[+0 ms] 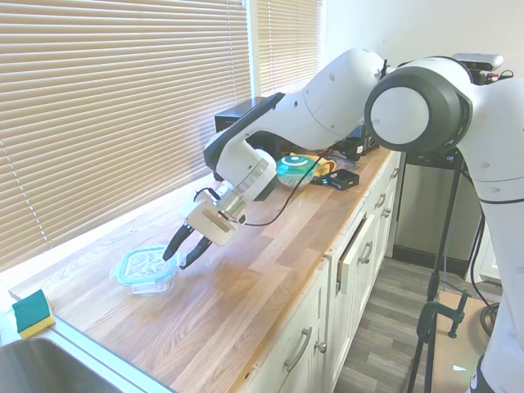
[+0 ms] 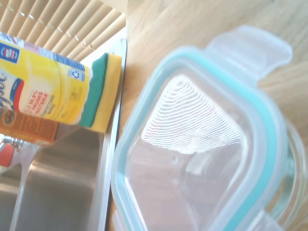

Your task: Uncover the lid of the food container

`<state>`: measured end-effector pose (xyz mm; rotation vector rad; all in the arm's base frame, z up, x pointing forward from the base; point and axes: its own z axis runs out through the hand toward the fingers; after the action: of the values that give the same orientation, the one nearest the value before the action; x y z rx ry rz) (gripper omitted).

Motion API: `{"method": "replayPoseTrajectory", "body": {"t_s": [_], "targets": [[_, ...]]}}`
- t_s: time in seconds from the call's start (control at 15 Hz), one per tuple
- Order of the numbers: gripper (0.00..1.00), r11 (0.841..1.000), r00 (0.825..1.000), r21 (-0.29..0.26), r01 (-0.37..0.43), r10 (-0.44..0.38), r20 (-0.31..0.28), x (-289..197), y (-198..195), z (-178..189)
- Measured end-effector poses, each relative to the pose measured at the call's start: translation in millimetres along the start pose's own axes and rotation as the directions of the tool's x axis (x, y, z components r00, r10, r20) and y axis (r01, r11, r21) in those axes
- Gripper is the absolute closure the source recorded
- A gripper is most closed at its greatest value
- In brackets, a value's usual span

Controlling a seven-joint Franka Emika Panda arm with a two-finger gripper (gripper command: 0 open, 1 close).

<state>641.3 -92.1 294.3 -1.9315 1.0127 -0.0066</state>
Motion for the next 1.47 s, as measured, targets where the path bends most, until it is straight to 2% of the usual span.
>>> {"method": "replayPoseTrajectory", "body": {"t_s": [0.73, 1.0, 1.27, 1.47], "targets": [[1.0, 1.0, 1.0, -0.001, 0.005, -0.005, 0.001, -3, -3, -1], [1.0, 0.999, 0.999, -0.002, 0.033, -0.033, -0.005, -13, -17, -11], [1.0, 0.996, 0.996, -0.017, 0.089, -0.09, -0.007, -45, -44, -26], [1.0, 0.987, 0.987, -0.048, 0.156, -0.157, -0.014, -95, -76, -24]]}}
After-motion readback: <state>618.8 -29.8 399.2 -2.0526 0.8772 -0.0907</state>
